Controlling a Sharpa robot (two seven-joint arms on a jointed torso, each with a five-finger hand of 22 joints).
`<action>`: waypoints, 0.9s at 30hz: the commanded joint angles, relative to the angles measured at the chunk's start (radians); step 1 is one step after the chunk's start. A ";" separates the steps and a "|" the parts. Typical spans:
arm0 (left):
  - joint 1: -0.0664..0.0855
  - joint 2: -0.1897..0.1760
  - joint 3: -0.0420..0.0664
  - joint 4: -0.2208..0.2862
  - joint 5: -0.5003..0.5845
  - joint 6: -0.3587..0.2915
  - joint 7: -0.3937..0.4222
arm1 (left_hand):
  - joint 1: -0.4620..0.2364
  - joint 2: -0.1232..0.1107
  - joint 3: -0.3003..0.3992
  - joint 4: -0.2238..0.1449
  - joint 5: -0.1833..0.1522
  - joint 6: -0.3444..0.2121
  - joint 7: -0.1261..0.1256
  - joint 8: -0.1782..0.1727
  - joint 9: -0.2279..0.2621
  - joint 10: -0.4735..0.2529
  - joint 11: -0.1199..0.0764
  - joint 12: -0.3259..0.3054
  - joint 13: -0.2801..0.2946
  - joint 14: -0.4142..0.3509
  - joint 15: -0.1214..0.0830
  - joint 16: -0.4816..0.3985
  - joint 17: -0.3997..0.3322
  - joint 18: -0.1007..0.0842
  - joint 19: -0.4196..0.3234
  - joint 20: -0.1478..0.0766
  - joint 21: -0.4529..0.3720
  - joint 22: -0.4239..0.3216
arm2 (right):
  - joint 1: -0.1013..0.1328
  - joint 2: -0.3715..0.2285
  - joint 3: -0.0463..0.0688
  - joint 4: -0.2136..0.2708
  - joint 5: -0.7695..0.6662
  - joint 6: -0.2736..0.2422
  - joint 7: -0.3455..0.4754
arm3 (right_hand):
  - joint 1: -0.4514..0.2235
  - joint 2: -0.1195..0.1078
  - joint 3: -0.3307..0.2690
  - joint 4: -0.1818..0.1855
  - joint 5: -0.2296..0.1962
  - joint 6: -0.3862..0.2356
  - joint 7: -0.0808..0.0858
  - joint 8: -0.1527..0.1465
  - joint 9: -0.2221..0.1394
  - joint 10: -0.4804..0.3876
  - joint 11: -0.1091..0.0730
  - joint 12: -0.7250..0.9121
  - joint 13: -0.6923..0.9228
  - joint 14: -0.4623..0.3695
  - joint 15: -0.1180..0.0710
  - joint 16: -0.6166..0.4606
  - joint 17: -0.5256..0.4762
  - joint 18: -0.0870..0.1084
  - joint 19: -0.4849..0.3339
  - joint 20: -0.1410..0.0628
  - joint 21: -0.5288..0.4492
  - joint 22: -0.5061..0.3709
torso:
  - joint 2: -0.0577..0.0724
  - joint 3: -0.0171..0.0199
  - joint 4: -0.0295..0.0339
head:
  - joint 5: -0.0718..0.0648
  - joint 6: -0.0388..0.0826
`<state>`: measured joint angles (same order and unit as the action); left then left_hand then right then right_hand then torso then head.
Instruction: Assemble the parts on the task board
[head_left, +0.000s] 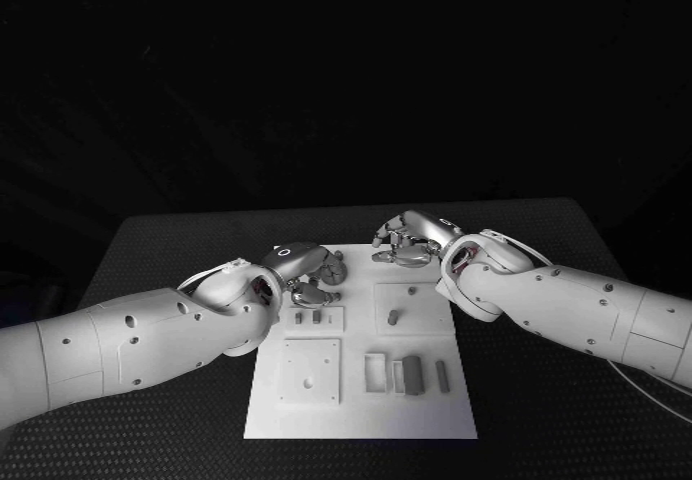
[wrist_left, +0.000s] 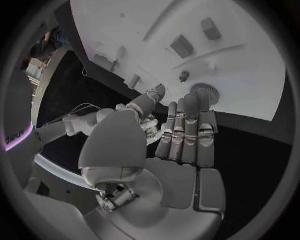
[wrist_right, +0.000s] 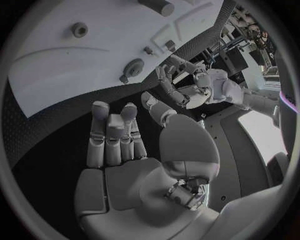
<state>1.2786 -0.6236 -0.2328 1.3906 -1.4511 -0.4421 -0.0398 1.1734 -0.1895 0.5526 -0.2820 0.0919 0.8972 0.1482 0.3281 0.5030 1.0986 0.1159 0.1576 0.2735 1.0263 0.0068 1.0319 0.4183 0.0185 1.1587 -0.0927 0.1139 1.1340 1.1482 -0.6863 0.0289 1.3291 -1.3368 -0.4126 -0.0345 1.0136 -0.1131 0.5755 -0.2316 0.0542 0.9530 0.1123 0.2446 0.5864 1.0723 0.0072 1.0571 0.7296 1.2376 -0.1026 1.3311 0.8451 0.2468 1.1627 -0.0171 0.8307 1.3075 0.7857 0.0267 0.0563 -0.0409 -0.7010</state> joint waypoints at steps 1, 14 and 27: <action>-0.003 0.009 -0.001 -0.002 -0.173 -0.039 -0.021 | 0.010 -0.005 0.000 0.003 -0.003 0.009 0.001 -0.005 -0.003 0.013 -0.003 -0.007 -0.002 0.011 -0.004 0.008 0.011 0.027 0.012 -0.003 0.006 0.005 | 0.000 0.001 0.000 -0.001 0.008 -0.009 0.008 | -0.010 -0.001 0.000 0.005 0.004 -0.006 0.006 -0.007 0.001 -0.008 -0.002 -0.001 0.000 0.006 -0.001 -0.003 0.001 0.015 0.001 -0.004 -0.005 0.014 | 0.001 -0.0002 -0.0008 | -0.005 0.001; -0.020 0.038 -0.001 -0.033 -0.209 0.018 -0.051 | 0.027 0.019 0.015 0.008 0.024 0.016 -0.016 -0.013 -0.017 0.028 -0.007 -0.033 -0.012 0.043 -0.009 0.019 0.047 0.036 0.046 -0.010 0.023 0.029 | 0.000 -0.002 0.000 -0.006 0.115 -0.035 0.027 | -0.013 -0.001 0.000 0.008 0.004 -0.038 0.016 -0.026 -0.003 -0.016 0.007 -0.008 -0.004 0.004 0.007 -0.005 0.001 0.015 -0.001 -0.003 -0.008 0.013 | 0.001 -0.0003 -0.0005 | -0.010 -0.002; -0.031 0.064 -0.001 -0.066 -0.230 -0.022 -0.061 | 0.024 0.022 0.019 0.015 0.025 0.026 -0.007 -0.012 -0.020 0.045 -0.011 -0.038 -0.013 0.053 -0.013 0.015 0.057 0.038 0.053 -0.011 0.024 0.036 | 0.000 0.000 0.000 -0.010 0.145 -0.039 0.034 | -0.011 0.001 0.004 -0.001 0.004 -0.063 0.032 -0.037 0.007 -0.052 0.024 -0.125 -0.096 -0.031 0.024 -0.036 -0.008 0.015 -0.037 0.019 -0.036 0.008 | 0.000 0.0014 -0.0002 | -0.010 -0.004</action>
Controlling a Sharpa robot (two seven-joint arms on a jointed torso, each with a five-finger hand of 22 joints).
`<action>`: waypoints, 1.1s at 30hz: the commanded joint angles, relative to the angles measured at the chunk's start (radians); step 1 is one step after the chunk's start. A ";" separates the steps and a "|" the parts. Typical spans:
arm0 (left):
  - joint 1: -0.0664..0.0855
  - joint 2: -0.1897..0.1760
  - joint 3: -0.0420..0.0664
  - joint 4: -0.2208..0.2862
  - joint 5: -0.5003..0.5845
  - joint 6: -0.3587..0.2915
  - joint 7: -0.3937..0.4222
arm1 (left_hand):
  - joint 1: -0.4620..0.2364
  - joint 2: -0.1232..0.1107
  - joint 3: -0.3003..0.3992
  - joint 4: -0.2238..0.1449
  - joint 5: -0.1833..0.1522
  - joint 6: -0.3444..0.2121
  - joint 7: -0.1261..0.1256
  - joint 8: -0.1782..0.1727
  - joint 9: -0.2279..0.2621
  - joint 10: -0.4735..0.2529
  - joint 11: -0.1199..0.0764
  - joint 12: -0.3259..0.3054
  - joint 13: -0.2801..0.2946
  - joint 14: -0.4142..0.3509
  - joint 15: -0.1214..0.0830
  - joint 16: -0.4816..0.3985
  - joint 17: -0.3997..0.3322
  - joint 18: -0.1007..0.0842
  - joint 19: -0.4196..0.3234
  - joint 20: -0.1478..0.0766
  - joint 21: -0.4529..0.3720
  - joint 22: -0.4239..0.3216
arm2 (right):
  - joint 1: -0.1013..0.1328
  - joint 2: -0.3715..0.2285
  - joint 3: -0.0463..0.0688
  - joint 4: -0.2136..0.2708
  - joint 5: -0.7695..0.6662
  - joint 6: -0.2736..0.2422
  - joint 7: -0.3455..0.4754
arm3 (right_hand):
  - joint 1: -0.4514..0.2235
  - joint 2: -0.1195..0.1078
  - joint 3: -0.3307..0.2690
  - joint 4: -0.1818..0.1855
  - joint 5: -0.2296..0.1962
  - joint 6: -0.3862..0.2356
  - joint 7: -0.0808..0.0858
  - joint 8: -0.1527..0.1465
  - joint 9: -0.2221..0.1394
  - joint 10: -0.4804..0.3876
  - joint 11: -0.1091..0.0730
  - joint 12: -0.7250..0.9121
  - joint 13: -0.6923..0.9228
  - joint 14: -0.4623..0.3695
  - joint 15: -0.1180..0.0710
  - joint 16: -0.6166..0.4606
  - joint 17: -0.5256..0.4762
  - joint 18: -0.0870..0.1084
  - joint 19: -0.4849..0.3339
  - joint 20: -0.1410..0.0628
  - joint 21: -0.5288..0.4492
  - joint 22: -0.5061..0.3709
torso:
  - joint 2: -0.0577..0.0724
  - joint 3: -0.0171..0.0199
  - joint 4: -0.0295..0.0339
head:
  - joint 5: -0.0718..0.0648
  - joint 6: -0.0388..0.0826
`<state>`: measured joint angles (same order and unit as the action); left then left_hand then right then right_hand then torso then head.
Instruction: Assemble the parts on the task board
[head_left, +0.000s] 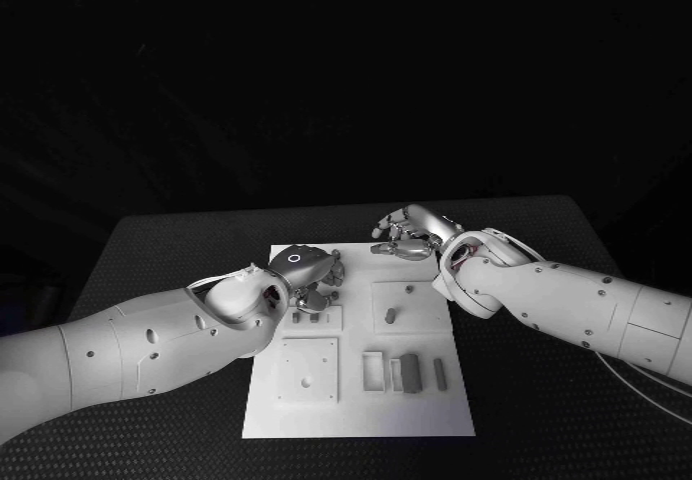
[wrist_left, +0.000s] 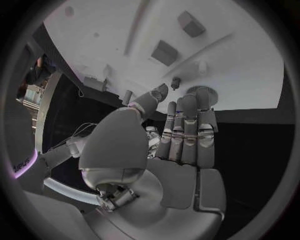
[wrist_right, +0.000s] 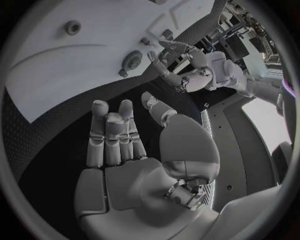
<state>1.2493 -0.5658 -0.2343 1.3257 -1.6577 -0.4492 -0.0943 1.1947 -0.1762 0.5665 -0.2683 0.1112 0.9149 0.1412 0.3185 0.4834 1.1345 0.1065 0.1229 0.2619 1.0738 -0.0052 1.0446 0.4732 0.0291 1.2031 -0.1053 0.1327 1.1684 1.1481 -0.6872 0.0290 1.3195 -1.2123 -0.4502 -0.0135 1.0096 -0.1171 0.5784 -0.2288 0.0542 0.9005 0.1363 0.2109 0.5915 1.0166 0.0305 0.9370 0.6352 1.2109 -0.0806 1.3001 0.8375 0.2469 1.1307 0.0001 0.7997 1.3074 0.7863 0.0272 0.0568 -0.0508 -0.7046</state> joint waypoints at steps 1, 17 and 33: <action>-0.003 0.009 0.000 -0.002 -0.024 -0.010 -0.005 | -0.001 0.012 0.006 0.007 0.005 0.013 0.002 -0.001 -0.001 0.012 -0.002 -0.004 -0.001 0.007 -0.001 0.000 0.004 0.027 0.009 0.002 0.005 0.003 | 0.000 0.001 0.000 -0.001 0.021 0.002 0.012 | -0.007 0.005 0.001 -0.004 0.004 -0.011 0.008 -0.004 0.002 0.004 0.001 -0.006 -0.003 -0.004 0.002 -0.005 0.000 0.015 -0.005 0.001 -0.005 0.008 | -0.001 0.0009 -0.0006 | 0.000 0.000; -0.021 0.040 0.000 -0.051 -0.027 0.010 -0.002 | -0.003 0.017 0.007 0.013 0.006 0.028 0.006 0.002 -0.005 0.039 -0.010 -0.003 0.004 0.018 -0.009 -0.002 0.019 0.026 0.017 -0.004 0.006 0.013 | 0.000 0.003 0.000 -0.009 0.147 -0.009 0.013 | -0.009 0.008 0.004 -0.004 0.004 -0.015 0.014 -0.006 0.005 -0.018 0.007 -0.049 -0.035 -0.026 0.008 -0.021 -0.006 0.015 -0.026 0.009 -0.020 0.006 | 0.000 0.0015 -0.0020 | 0.001 0.003; -0.025 0.052 0.000 -0.064 -0.026 0.030 -0.006 | -0.001 0.022 0.008 0.013 0.007 0.028 0.006 -0.001 -0.008 0.035 -0.010 -0.009 0.005 0.023 -0.009 -0.002 0.027 0.026 0.022 -0.006 0.007 0.016 | 0.000 0.010 0.000 -0.025 0.243 -0.021 0.038 | -0.019 0.015 0.013 -0.011 0.003 -0.027 0.035 -0.008 0.016 -0.039 0.034 -0.214 -0.170 -0.132 0.038 -0.202 -0.085 0.013 -0.155 0.083 -0.149 -0.046 | -0.001 0.0012 0.0007 | -0.001 0.001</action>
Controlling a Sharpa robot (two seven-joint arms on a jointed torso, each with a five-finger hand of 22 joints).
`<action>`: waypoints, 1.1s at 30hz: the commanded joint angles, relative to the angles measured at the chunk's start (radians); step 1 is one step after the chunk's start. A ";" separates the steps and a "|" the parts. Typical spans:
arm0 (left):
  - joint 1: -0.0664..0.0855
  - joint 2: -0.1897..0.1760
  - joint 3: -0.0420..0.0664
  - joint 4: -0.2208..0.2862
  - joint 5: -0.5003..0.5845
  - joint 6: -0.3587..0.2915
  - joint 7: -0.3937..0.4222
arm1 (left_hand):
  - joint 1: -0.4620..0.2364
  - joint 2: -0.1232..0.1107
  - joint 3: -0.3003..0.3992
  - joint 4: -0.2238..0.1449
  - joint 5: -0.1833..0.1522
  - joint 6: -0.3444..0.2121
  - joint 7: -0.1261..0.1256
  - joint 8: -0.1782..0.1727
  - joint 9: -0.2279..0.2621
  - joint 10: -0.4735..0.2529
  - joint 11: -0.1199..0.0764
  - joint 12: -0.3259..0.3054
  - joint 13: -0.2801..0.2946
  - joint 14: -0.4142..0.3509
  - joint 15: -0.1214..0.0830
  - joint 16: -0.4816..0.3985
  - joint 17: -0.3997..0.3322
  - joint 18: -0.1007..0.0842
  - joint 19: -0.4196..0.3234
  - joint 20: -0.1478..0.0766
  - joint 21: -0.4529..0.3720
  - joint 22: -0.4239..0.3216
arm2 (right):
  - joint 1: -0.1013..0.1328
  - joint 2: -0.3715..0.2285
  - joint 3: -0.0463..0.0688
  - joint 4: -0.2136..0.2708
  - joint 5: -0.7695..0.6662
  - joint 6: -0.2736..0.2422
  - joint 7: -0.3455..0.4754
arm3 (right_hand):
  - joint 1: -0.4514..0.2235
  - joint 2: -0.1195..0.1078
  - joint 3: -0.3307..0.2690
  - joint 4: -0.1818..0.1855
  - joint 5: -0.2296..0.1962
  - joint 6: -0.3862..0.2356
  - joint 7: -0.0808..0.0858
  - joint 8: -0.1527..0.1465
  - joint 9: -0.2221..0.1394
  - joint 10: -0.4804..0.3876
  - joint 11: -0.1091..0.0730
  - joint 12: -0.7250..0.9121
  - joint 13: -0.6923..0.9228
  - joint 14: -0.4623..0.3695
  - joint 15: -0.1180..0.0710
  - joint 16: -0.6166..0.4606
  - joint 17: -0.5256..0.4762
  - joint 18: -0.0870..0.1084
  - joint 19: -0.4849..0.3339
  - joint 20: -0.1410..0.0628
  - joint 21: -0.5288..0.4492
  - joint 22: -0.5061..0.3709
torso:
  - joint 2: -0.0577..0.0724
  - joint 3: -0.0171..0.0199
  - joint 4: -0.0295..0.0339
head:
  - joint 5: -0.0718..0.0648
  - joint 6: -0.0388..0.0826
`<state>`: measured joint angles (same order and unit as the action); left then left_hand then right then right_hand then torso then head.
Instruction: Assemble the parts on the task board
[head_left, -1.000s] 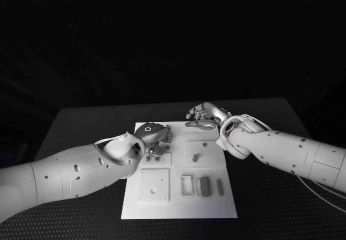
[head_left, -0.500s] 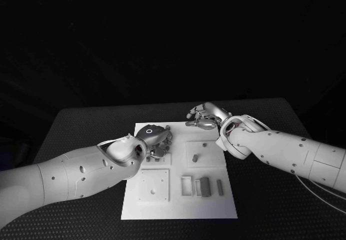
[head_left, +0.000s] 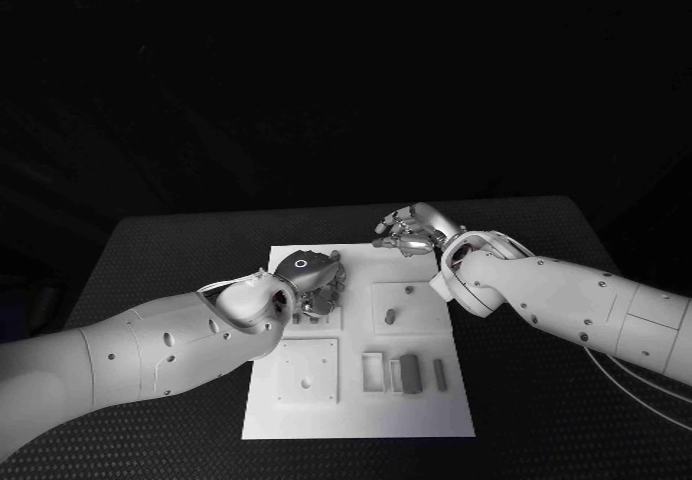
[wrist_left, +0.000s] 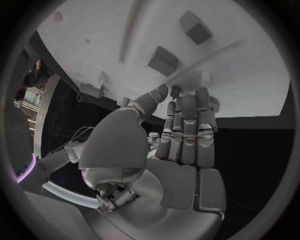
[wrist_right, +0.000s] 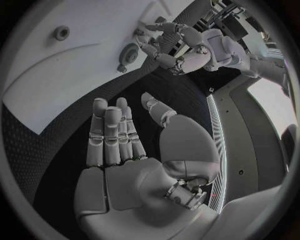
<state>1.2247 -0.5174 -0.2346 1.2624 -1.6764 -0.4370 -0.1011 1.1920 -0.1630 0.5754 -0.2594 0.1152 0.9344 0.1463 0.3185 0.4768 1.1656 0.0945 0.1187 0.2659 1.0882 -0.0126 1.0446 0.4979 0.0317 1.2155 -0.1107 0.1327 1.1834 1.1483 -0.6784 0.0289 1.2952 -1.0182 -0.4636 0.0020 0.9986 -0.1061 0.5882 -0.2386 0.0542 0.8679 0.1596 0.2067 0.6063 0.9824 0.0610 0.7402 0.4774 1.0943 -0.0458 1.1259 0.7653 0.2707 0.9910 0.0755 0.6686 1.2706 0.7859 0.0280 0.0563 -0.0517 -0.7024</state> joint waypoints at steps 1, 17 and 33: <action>-0.001 0.003 0.000 -0.001 -0.008 0.021 0.001 | 0.001 0.010 -0.001 0.004 0.003 0.008 0.001 -0.001 -0.001 0.004 0.002 -0.006 0.001 0.010 -0.001 -0.001 0.003 0.024 0.011 -0.001 0.007 0.002 | 0.000 0.001 0.000 -0.002 0.050 -0.008 0.021 | -0.008 0.005 0.004 -0.001 0.004 0.006 0.013 -0.004 0.002 -0.004 0.005 -0.030 -0.022 -0.019 0.005 -0.048 -0.020 -0.011 -0.024 0.015 -0.030 -0.016 | -0.001 0.0001 0.0010 | 0.001 -0.002; -0.007 0.011 0.001 -0.018 -0.010 0.030 -0.006 | 0.005 0.018 0.004 0.004 0.004 0.003 0.004 -0.007 -0.007 -0.010 0.007 -0.021 0.000 0.009 0.003 -0.004 0.013 0.025 0.012 0.001 0.005 0.007 | 0.000 0.007 0.000 -0.016 0.286 -0.011 0.138 | -0.014 0.006 0.011 -0.005 0.004 -0.001 0.023 -0.002 0.006 -0.023 0.032 -0.140 -0.100 -0.064 0.037 -0.202 -0.075 -0.016 -0.101 0.055 -0.120 -0.062 | 0.000 -0.0006 0.0006 | 0.002 -0.002; -0.008 0.012 0.001 -0.028 -0.022 0.043 -0.006 | 0.009 0.018 0.006 0.004 0.004 -0.001 0.005 -0.011 -0.011 -0.018 0.010 -0.032 -0.001 0.020 0.005 -0.002 0.025 0.031 0.022 0.002 0.008 0.015 | 0.000 0.011 0.000 -0.020 0.352 0.019 0.160 | -0.006 0.032 0.012 -0.008 0.004 -0.072 0.054 -0.025 -0.043 -0.040 0.117 -0.452 -0.336 -0.357 0.246 -0.678 -0.355 -0.145 -0.549 0.130 -0.366 -0.082 | -0.001 -0.0011 0.0002 | 0.004 -0.003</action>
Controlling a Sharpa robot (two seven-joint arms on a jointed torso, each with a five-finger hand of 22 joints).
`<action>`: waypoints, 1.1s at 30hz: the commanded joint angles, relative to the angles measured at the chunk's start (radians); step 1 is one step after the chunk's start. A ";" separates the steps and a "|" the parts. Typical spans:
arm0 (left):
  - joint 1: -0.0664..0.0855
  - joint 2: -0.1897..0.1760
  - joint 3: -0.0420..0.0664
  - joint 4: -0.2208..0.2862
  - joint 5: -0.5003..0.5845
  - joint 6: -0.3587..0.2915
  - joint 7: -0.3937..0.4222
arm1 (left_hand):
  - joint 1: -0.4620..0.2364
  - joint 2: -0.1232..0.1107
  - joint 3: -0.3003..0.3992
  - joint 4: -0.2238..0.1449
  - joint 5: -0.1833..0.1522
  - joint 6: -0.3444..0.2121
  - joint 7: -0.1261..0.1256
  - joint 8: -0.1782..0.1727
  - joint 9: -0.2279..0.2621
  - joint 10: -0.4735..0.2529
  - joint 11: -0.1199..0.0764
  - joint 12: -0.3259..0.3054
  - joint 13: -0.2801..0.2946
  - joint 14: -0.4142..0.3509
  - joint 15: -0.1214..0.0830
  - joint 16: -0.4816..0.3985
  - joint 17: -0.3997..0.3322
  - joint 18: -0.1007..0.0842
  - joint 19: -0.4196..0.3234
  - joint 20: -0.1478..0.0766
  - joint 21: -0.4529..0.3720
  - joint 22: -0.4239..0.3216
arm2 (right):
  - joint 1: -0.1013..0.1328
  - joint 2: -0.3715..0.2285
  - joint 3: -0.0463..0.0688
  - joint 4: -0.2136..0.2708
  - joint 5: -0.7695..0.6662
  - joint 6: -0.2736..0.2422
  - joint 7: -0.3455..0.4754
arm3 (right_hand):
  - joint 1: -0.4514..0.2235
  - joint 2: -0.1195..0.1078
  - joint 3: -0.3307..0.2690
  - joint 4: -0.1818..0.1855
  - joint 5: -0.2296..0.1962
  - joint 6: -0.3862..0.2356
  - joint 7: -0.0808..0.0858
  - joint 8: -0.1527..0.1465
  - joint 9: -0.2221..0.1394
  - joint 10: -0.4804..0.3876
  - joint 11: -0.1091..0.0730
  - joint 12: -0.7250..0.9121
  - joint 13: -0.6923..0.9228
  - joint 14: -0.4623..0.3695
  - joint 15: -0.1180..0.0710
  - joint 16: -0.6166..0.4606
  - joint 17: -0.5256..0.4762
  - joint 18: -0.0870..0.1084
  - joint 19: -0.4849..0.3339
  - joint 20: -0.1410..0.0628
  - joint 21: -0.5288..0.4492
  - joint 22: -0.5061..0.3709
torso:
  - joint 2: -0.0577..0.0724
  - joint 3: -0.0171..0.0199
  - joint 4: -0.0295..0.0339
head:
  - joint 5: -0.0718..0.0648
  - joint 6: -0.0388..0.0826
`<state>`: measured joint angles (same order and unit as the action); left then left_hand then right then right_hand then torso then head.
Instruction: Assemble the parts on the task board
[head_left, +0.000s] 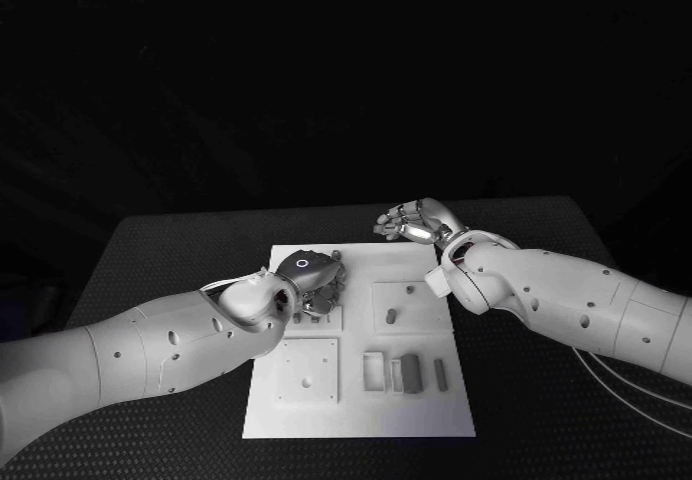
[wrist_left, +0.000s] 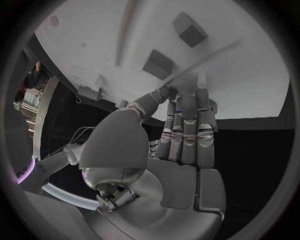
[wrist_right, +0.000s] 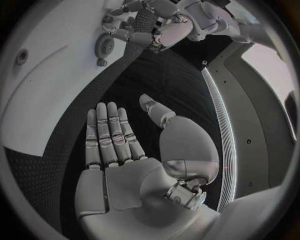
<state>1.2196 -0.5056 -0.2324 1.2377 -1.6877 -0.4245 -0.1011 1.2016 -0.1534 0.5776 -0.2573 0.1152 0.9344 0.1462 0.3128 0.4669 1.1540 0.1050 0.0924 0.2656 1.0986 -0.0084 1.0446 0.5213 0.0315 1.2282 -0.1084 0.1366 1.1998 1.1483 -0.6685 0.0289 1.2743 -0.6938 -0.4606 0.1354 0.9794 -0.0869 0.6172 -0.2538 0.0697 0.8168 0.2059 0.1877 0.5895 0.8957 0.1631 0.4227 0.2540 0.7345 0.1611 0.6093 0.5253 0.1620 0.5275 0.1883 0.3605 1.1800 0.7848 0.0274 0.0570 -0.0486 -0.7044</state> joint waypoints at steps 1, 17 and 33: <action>-0.002 0.001 -0.002 -0.005 -0.011 0.029 -0.007 | 0.000 0.009 0.004 0.002 0.004 0.000 0.006 -0.005 -0.001 -0.006 -0.001 -0.006 0.000 0.010 0.001 -0.002 0.002 0.032 0.010 0.000 0.004 -0.001 | 0.000 0.001 0.000 0.001 0.027 0.016 0.026 | 0.014 0.013 -0.018 0.007 -0.012 -0.021 0.008 -0.006 -0.028 0.048 0.015 -0.137 -0.115 0.003 0.039 -0.163 -0.116 -0.036 -0.085 0.018 -0.059 0.009 | 0.000 0.0000 -0.0006 | 0.001 -0.001; -0.012 0.014 -0.002 -0.027 -0.023 0.048 -0.006 | -0.013 0.001 -0.018 0.002 -0.063 0.016 0.001 0.001 -0.003 0.024 -0.011 -0.001 0.015 0.039 -0.009 0.004 0.027 0.039 0.038 -0.006 0.011 0.016 | 0.000 0.002 0.000 0.000 0.028 0.018 0.023 | 0.018 0.014 -0.026 0.012 -0.012 -0.022 0.008 -0.004 -0.040 0.066 0.015 -0.160 -0.139 0.016 0.038 -0.179 -0.128 -0.033 -0.084 0.020 -0.069 0.013 | 0.000 -0.0001 -0.0011 | 0.000 -0.004; -0.014 0.014 -0.001 -0.018 -0.013 0.077 0.011 | -0.008 0.001 -0.030 -0.007 -0.064 0.019 -0.001 0.002 -0.004 0.035 -0.017 0.000 0.023 0.054 -0.015 0.022 0.046 0.041 0.054 -0.012 0.018 0.030 | 0.000 0.002 0.000 -0.001 0.028 0.016 0.021 | 0.019 0.016 -0.030 0.014 -0.012 -0.019 0.007 0.000 -0.047 0.079 0.013 -0.169 -0.150 0.030 0.034 -0.182 -0.131 -0.029 -0.075 0.021 -0.072 0.017 | 0.001 0.0011 -0.0012 | -0.002 -0.007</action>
<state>1.2154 -0.4950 -0.2274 1.2113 -1.7086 -0.4093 -0.1106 1.1945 -0.1526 0.5524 -0.2635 0.0550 0.9452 0.1429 0.3128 0.4633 1.1797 0.0873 0.0934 0.2878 1.1488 -0.0229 1.0642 0.5647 0.0295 1.2780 -0.1198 0.1484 1.2289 1.1483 -0.6676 0.0287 1.2731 -0.6667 -0.4562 0.1454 0.9941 -0.0723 0.5919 -0.2398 0.0617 0.7992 0.2056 0.1858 0.5443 0.9677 0.1761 0.2593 0.1052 0.7578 0.1951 0.4316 0.3956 0.1465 0.4466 0.2092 0.2922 1.1954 0.7852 0.0279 0.0566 -0.0495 -0.7096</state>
